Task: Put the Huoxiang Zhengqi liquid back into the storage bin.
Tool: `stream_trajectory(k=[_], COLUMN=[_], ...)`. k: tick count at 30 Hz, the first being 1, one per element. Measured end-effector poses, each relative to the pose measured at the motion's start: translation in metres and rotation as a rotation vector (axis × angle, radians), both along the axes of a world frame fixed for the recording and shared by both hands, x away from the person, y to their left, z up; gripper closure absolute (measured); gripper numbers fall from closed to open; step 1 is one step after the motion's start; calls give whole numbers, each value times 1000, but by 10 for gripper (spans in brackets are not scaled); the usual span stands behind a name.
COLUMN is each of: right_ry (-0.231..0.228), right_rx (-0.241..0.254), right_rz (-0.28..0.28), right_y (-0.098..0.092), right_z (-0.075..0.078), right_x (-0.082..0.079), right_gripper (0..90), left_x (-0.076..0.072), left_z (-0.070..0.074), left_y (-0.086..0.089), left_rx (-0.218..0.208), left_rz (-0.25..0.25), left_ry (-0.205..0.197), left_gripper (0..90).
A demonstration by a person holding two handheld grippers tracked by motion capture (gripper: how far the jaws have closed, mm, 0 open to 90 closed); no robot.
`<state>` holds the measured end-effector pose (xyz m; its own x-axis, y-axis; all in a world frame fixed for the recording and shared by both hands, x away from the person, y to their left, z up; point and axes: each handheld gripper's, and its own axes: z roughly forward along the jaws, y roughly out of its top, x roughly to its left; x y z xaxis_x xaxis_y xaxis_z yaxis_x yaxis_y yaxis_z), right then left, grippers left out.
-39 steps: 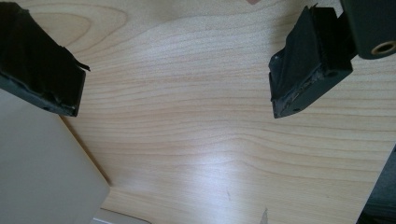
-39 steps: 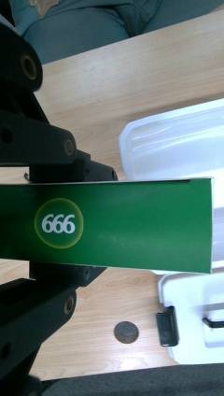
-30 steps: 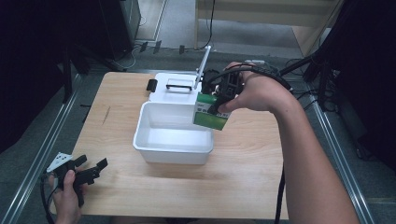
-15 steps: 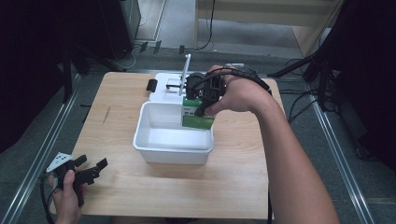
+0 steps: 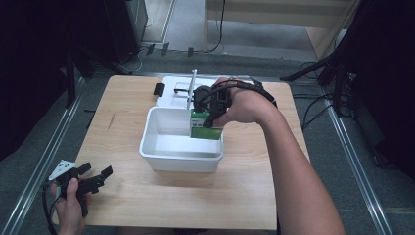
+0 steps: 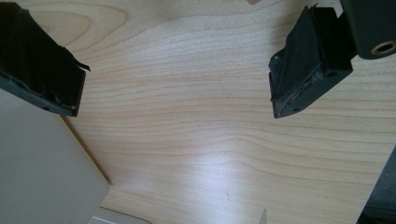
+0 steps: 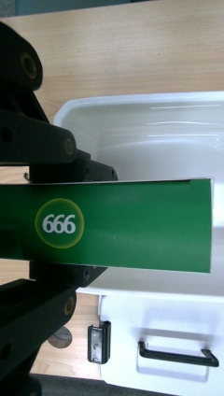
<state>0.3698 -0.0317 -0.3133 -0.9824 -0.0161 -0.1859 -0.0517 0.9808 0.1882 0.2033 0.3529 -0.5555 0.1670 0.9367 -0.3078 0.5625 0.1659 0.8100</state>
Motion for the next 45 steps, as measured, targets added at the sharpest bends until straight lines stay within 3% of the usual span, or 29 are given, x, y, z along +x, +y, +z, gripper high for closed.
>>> stream_trajectory(k=[17,32,45], right_ry=[18,25,54], right_rx=[-38,-58,-68], right_rz=[-16,3,-12], right_y=[7,12,12], right_z=[-40,-66,-82], right_x=[4,8,11], right_gripper=[637,636,629], left_x=[0,0,0], left_z=[0,0,0], left_y=[0,0,0], left_rx=[0,1,-1], left_rz=[0,0,2], left_ry=[-1,-3,-6], left_gripper=[45,45,45])
